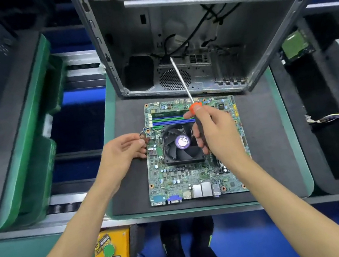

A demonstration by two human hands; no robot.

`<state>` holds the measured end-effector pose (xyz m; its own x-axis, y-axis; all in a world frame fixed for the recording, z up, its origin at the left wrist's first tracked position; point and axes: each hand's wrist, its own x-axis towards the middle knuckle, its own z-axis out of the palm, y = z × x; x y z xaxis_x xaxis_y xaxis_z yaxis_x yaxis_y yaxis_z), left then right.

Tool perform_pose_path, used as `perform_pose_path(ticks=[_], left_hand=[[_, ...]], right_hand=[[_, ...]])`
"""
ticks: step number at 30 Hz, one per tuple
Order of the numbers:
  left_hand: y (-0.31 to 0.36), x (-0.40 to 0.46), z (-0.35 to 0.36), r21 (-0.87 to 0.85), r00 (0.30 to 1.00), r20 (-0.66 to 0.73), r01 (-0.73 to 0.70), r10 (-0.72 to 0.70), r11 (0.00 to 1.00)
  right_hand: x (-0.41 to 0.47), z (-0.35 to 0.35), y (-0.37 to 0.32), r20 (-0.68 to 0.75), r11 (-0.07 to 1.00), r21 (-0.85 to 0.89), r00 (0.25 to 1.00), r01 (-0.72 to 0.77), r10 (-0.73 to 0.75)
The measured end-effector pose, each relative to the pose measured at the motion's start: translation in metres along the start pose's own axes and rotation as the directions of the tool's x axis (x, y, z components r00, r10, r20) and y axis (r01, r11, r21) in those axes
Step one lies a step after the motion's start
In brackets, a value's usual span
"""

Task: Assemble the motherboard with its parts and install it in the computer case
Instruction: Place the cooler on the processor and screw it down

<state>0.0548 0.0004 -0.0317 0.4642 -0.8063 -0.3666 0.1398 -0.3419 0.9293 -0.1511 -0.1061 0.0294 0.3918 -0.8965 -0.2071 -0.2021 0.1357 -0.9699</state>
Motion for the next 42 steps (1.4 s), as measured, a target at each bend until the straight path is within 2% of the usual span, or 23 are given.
perform_pose_path(ticks=[3,5,15,24,35,39,42], left_hand=[[0.002,0.003,0.003,0.197,0.992,-0.032,-0.112,0.121,0.974],[0.004,0.005,0.005,0.252,0.986,-0.033,-0.15,0.163,0.956],[0.013,0.001,0.009,0.225,0.988,-0.017,-0.143,0.151,0.964],[0.018,0.002,0.011,0.343,0.985,-0.011,-0.157,0.171,0.926],[0.021,0.008,0.008,0.606,0.973,0.056,-0.212,0.225,0.767],[0.029,0.01,0.009,0.758,0.951,0.152,-0.287,0.27,0.586],[0.042,0.015,0.009,0.831,0.949,0.218,-0.302,0.227,0.468]], right_hand=[[-0.001,0.0,-0.001,0.004,1.0,0.008,1.0,0.002,-0.002],[-0.001,0.0,-0.001,0.004,1.0,0.014,1.0,0.007,-0.007],[-0.001,-0.001,0.003,-0.007,0.999,0.036,1.0,0.008,-0.007],[-0.002,-0.001,0.001,-0.007,0.999,0.041,1.0,0.002,-0.001],[-0.003,0.0,0.0,-0.01,1.0,0.018,1.0,-0.003,0.003],[-0.003,0.001,-0.001,-0.007,1.0,0.018,1.0,-0.002,0.002],[-0.002,0.003,-0.003,-0.014,1.0,-0.005,1.0,-0.001,0.001]])
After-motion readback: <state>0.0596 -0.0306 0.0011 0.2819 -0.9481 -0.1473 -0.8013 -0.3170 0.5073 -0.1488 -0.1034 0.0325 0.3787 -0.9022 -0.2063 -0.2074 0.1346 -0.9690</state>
